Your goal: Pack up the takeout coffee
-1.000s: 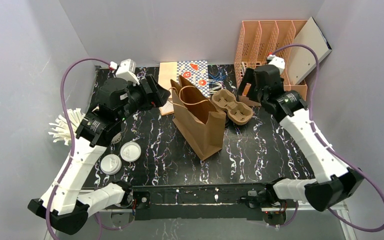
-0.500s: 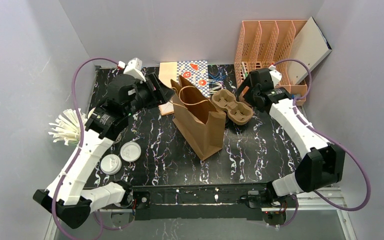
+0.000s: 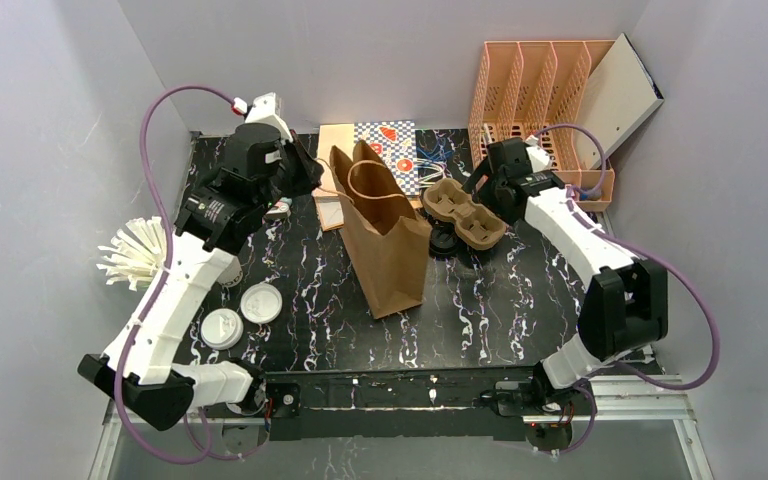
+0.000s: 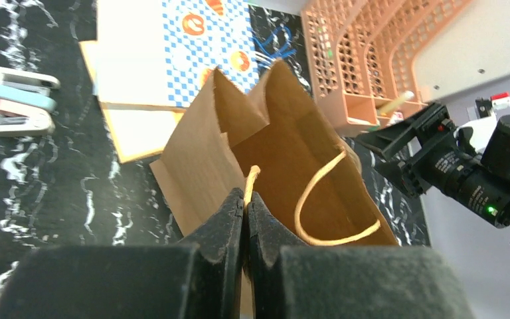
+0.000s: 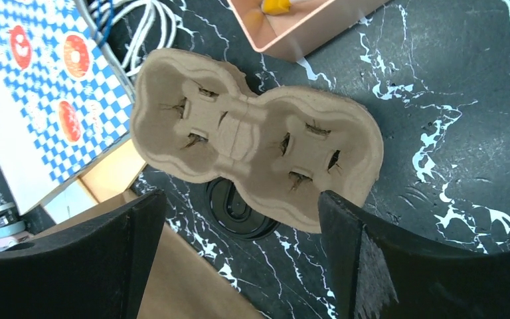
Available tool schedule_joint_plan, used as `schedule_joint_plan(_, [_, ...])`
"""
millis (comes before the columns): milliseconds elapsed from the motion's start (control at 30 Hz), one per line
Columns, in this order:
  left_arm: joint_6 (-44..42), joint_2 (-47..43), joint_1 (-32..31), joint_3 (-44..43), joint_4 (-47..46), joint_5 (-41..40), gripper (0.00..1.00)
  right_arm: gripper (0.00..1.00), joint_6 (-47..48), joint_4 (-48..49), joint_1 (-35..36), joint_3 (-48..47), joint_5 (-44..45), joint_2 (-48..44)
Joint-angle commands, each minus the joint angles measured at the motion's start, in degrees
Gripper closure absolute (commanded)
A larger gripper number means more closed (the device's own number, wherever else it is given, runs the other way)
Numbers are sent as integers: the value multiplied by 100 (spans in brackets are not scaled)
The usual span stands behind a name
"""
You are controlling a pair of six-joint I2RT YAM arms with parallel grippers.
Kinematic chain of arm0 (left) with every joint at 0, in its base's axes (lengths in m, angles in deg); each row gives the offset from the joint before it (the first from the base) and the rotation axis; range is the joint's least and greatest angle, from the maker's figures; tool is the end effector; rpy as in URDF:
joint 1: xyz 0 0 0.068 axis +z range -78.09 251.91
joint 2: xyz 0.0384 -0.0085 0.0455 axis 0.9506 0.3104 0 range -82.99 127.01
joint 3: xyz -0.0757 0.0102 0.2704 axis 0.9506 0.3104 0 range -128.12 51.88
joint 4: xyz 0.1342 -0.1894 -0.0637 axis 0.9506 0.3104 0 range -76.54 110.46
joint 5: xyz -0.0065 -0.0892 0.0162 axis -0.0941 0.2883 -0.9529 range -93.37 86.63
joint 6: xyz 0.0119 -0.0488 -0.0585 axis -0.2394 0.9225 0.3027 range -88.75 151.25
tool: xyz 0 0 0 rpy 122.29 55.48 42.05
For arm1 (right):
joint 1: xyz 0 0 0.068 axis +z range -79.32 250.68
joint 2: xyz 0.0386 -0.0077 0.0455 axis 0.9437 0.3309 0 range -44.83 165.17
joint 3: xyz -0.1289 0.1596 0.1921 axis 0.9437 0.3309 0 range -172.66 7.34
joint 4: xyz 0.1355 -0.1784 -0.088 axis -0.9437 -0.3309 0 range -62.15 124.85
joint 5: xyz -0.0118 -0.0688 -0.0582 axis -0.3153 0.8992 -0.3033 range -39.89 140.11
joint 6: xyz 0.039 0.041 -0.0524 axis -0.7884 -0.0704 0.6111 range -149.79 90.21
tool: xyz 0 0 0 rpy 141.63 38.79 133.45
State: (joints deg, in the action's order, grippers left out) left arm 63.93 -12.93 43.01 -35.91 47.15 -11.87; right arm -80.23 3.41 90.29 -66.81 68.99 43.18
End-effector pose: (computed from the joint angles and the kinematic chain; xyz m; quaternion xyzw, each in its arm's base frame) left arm 0.2275 -0.1145 0.4564 -0.0708 0.7943 -0.2566 0.5461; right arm 0.3245 0.0930 0.2939 0.3026 0.8630 0.0910 0.3942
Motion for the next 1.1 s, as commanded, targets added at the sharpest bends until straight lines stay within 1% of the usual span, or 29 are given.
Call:
schedule_joint_plan(0, [-496,81,113,-463,518,-784,100,6,-372,-33,-12,-253,81,355])
schedule_joint_plan(200, [-687,84,250,-435,581,-1015,100,6,-574,-120,-6,-381,110,759])
schedule_joint_plan(333, [-852,95,350,-516,654,-1295,100,13,-698,-177,35,-557,136,1037])
schedule_joint_plan(567, [-1224,262,586,-952,904,-1742,100,13,-907,-372,361,-1032,612,1559])
schedule_joint_plan(767, [-1360,502,837,-1021,752,-1700,100,15,-1191,-681,457,-1409,956,2051])
schedule_joint_plan(900, [-1397,635,913,-1139,667,-1515,100,16,-1270,-811,488,-1576,1035,2271])
schedule_joint_plan(933, [-1397,632,921,-1143,644,-1438,98,16,-1276,-865,495,-1611,1076,2307])
schedule_joint_plan(967, [-1397,613,924,-1152,621,-1340,91,16,-1276,-890,500,-1639,1121,2323])
schedule_joint_plan(1000, [-1397,579,925,-1144,614,-1238,83,20,-1287,-900,506,-1633,1178,2326])
schedule_joint_plan(1067, [-1411,492,922,-1120,617,-1203,70,25,-1269,-841,500,-1593,1206,2321])
